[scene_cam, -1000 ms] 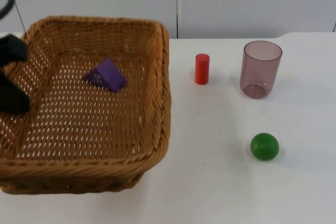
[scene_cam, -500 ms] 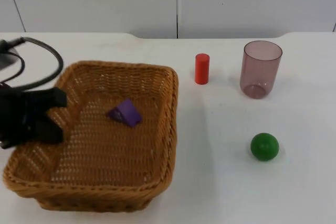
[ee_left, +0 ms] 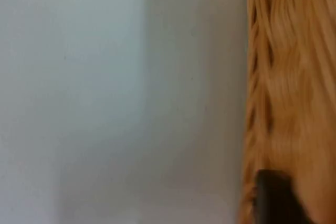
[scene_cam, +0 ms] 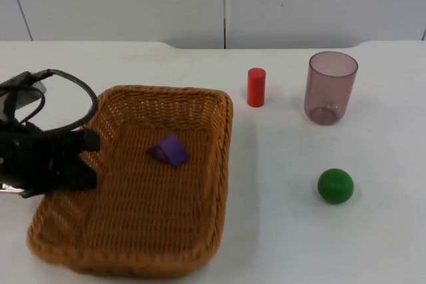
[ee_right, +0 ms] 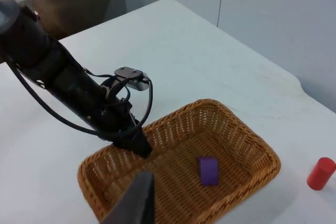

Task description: Pick up the basket with the left hand and place the triangular block into the basket with the right hand.

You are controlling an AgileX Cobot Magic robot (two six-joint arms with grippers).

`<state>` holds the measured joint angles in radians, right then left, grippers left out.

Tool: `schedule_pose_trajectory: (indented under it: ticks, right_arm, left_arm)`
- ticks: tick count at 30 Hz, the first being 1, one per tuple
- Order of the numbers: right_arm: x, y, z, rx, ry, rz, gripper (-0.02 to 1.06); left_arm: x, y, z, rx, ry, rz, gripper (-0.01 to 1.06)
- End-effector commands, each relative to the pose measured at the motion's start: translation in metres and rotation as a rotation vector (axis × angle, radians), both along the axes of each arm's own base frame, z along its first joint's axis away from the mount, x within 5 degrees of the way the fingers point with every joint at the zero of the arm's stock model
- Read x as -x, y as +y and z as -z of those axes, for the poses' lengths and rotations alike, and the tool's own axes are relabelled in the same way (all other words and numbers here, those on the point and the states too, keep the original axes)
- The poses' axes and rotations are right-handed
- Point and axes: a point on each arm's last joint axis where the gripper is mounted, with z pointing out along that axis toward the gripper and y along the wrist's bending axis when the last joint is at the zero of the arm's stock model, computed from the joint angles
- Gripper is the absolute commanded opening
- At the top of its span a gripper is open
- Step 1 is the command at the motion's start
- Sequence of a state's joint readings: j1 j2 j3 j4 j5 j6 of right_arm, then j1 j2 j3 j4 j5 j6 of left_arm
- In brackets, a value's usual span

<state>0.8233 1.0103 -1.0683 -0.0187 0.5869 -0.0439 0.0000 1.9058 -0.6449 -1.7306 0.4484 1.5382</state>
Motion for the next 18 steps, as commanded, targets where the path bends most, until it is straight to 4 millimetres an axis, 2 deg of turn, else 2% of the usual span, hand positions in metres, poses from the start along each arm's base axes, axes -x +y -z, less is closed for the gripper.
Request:
schedule_pose_trajectory:
  ticks: [1, 2, 3, 4, 5, 6, 11, 12, 13, 14, 15, 16, 18]
  right_arm:
    - [0.0, -0.002, 0.0, -0.004, -0.008, 0.004, 1.04]
    - [0.0, -0.002, 0.0, -0.004, -0.008, 0.004, 1.04]
    - [0.0, -0.002, 0.0, -0.004, -0.008, 0.004, 1.04]
    - [0.0, -0.002, 0.0, -0.004, -0.008, 0.004, 1.04]
    - [0.0, -0.002, 0.0, -0.004, -0.008, 0.004, 1.04]
    - [0.0, -0.002, 0.0, -0.004, -0.008, 0.004, 1.04]
    - [0.001, -0.002, -0.001, -0.007, -0.008, 0.005, 1.04]
    - [0.001, -0.002, -0.001, -0.01, -0.011, 0.005, 1.04]
    - [0.001, -0.002, -0.001, -0.009, -0.012, 0.005, 1.04]
    - [0.001, -0.003, -0.002, -0.008, -0.022, 0.006, 1.04]
    - [0.001, -0.004, -0.003, -0.003, -0.036, 0.008, 1.04]
    - [0.001, -0.004, -0.003, -0.003, -0.036, 0.008, 1.04]
    - [0.002, -0.006, -0.004, 0.002, -0.052, 0.01, 1.04]
  left_arm:
    - [-0.003, -0.001, -0.002, 0.011, -0.013, -0.003, 0.42]
    - [-0.003, -0.001, -0.002, 0.01, -0.014, -0.001, 0.55]
    - [-0.003, -0.001, -0.002, 0.01, -0.014, -0.001, 0.55]
    - [-0.003, -0.001, -0.002, 0.007, -0.017, 0.005, 0.72]
    - [-0.003, 0.0, -0.002, 0.001, -0.018, 0.005, 0.95]
    - [-0.004, 0.001, -0.003, -0.017, -0.027, 0.01, 1.06]
    - [-0.006, 0.013, -0.015, -0.146, -0.063, -0.047, 1.05]
    - [-0.007, 0.022, -0.028, -0.247, -0.105, -0.08, 1.05]
    - [-0.007, 0.025, -0.032, -0.277, -0.115, -0.091, 1.05]
    - [-0.007, 0.03, -0.052, -0.32, -0.174, -0.127, 1.05]
    - [-0.006, 0.03, -0.067, -0.318, -0.226, -0.136, 1.05]
    - [-0.006, 0.03, -0.067, -0.318, -0.226, -0.136, 1.05]
    - [-0.001, 0.023, -0.097, -0.26, -0.343, -0.104, 1.05]
